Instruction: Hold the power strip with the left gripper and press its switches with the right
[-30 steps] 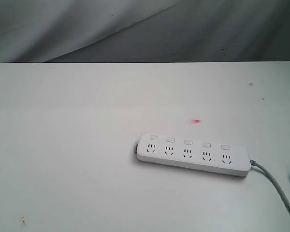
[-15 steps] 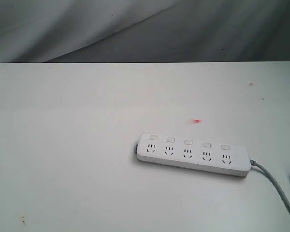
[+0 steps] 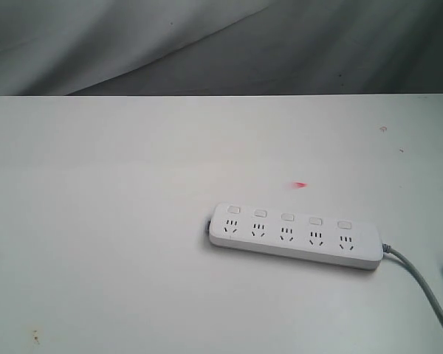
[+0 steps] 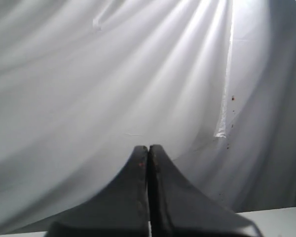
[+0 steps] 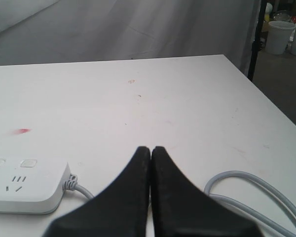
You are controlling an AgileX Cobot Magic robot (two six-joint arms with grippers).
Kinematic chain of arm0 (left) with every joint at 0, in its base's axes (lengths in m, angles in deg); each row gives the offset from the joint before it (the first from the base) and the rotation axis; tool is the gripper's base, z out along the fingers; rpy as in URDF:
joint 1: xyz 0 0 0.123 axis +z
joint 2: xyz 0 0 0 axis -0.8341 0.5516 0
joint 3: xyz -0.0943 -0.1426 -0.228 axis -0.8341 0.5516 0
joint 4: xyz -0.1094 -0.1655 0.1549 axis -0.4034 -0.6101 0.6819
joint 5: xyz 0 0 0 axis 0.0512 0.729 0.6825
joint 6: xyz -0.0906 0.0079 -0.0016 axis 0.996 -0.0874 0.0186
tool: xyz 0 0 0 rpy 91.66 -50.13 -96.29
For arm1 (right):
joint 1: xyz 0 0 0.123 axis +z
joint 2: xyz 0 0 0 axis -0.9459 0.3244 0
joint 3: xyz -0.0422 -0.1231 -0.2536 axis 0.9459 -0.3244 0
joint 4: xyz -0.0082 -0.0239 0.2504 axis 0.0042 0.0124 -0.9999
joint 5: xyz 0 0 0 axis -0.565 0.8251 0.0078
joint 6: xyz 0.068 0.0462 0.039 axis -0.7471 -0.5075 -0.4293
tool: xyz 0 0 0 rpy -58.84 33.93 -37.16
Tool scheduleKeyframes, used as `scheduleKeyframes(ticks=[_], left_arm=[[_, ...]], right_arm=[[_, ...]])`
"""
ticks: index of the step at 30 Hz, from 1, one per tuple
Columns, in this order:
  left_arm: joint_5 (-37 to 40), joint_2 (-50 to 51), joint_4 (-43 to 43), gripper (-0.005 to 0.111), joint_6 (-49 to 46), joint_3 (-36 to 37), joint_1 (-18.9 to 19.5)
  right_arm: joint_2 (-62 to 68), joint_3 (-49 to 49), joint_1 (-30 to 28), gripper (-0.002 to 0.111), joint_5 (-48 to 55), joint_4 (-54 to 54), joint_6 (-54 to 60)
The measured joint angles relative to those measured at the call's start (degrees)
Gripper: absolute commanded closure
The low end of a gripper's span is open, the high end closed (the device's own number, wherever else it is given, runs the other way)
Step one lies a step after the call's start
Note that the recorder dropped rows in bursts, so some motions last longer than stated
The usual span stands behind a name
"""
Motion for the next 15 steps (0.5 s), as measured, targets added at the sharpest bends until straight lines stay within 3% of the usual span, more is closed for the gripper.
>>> scheduleKeyframes(ticks=[6,15], left_arm=[[-5.2,-6.6,3.7,0.107,3.9,14.7,0.0],[-12.7,-14.7,2.7,0.107,1.8,36.5,0.0]], right_arm=[[0.0,0.0,0.0,0.108,0.0,0.0,0.0],[0.0,0.0,0.0,0.108,0.0,0.0,0.0]])
